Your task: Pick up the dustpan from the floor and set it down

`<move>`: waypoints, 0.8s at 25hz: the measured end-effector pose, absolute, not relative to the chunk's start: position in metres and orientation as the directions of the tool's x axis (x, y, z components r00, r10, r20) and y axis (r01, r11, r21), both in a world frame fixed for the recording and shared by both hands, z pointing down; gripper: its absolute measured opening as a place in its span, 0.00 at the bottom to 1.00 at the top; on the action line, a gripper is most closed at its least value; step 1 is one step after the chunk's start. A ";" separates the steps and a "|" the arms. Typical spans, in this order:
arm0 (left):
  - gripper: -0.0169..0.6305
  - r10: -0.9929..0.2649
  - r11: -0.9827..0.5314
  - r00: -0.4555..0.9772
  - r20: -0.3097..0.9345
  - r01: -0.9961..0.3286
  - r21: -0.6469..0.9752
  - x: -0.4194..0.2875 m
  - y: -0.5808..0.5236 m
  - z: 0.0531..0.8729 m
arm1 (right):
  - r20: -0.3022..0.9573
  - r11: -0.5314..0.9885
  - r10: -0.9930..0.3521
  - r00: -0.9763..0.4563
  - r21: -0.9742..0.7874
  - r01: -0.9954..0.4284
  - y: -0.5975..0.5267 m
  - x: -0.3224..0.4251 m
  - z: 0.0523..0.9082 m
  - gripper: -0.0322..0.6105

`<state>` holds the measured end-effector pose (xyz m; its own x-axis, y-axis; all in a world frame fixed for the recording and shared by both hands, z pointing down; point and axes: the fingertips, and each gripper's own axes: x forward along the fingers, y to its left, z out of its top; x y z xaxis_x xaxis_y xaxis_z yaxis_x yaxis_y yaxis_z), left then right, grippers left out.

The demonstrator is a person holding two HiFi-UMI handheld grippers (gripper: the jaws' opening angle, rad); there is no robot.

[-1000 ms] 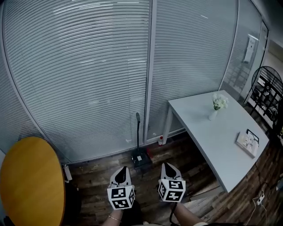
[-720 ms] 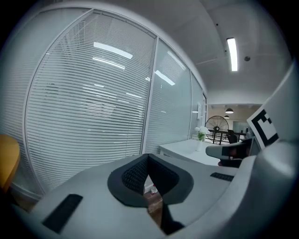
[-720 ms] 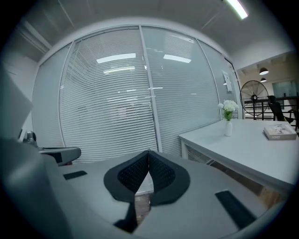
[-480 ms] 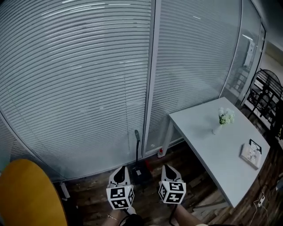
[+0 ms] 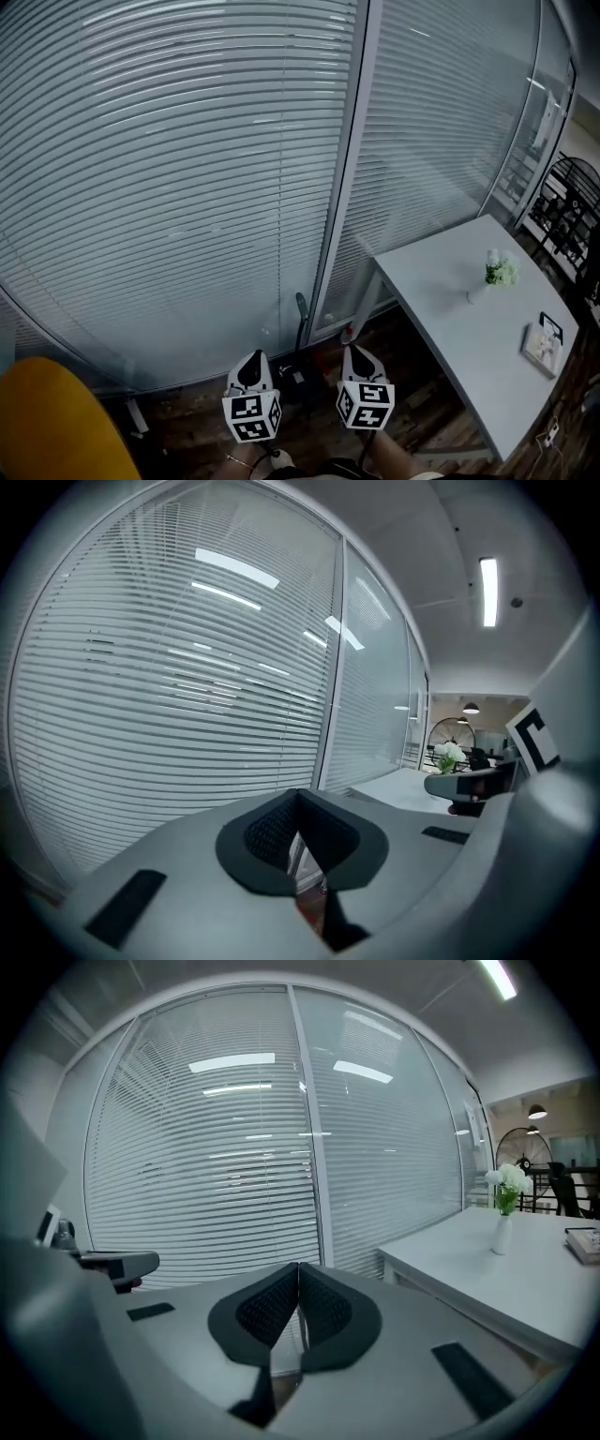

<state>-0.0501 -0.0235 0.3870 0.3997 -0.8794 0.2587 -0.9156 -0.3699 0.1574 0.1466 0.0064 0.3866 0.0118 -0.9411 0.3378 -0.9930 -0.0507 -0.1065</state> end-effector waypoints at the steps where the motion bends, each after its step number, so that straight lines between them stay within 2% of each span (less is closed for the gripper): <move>1: 0.03 -0.879 -0.368 0.398 0.262 -0.916 0.159 -0.050 -0.027 0.390 | 0.343 -0.051 -0.939 0.012 -0.105 -0.993 0.003 0.148 0.390 0.10; 9: 0.03 -0.885 -0.295 0.326 0.332 -0.945 0.142 -0.051 -0.047 0.420 | 0.416 -0.044 -0.909 -0.013 -0.128 -0.991 -0.032 0.162 0.427 0.10; 20: 0.03 -0.859 -0.289 0.307 0.409 -0.951 0.107 -0.044 -0.053 0.459 | 0.478 0.010 -0.875 -0.074 -0.136 -0.991 -0.057 0.161 0.481 0.10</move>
<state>-0.0445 -0.0533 0.4588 0.3073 -0.8591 0.4094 -0.9512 -0.2895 0.1066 0.1609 -0.0570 0.4809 -0.0742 -0.8753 0.4778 -0.9907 0.0100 -0.1356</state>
